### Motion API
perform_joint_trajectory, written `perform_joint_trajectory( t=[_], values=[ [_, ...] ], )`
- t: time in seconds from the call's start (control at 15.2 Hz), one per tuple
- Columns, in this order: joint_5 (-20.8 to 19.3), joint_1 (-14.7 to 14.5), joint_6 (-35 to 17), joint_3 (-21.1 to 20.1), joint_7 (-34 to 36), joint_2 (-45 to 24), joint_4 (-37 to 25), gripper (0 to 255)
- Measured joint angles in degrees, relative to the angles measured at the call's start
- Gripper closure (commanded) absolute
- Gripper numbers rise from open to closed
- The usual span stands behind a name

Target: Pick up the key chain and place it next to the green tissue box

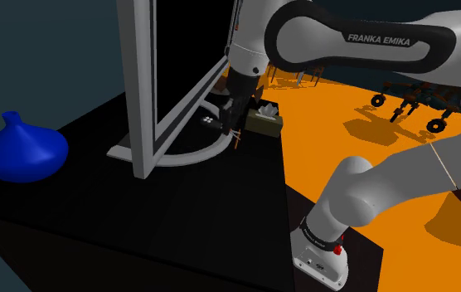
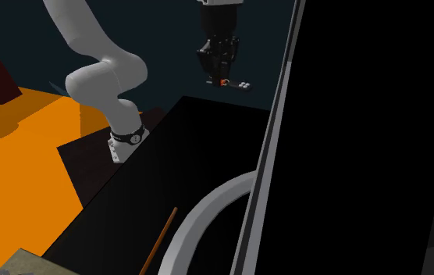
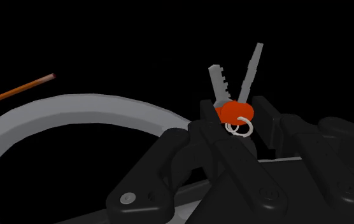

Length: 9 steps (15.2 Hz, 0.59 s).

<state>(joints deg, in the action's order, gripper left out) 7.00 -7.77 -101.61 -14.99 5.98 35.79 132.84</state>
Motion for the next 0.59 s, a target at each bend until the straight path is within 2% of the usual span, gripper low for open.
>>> perform_joint_trajectory(
  t=[0.59],
  values=[
    [-5.5, 4.7, -0.6, 10.9, -12.8, 0.3, 1.3, 255]
  ],
)
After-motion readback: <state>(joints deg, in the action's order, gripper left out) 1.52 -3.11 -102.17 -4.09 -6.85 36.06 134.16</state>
